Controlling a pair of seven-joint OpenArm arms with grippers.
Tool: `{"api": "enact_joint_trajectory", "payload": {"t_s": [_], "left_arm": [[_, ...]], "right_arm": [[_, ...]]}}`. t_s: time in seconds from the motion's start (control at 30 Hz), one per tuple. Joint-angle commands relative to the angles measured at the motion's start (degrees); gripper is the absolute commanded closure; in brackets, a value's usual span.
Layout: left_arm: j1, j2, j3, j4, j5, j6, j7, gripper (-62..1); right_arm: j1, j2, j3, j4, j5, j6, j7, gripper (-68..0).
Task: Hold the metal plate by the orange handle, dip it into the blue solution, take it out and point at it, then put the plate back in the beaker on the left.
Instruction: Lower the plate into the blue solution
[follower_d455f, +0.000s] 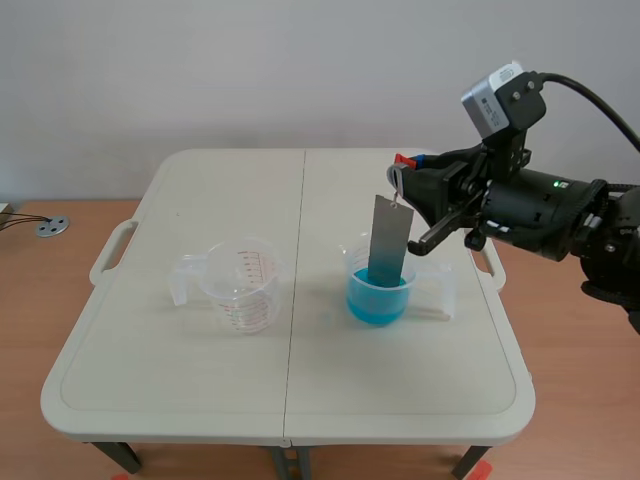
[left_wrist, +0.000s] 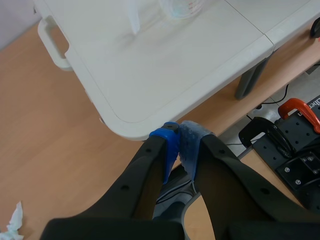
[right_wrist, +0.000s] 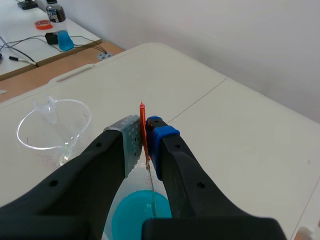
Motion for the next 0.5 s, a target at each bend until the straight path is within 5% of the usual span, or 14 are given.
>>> {"api": "enact_joint_trajectory", "payload": {"t_s": [0.0, 0.47], "left_arm": [[0.13, 0.44, 0.0, 0.42, -0.57, 0.11, -1.01, -2.1], [0.13, 0.44, 0.0, 0.44, -0.35, 0.09, -0.85, -2.1]], "right_arm": [[0.7, -0.04, 0.35, -0.2, 0.13, 0.66, 1.92, -1.5], [0.7, -0.04, 0.35, -5.62, -6.51, 0.66, 6.95, -1.5]]}}
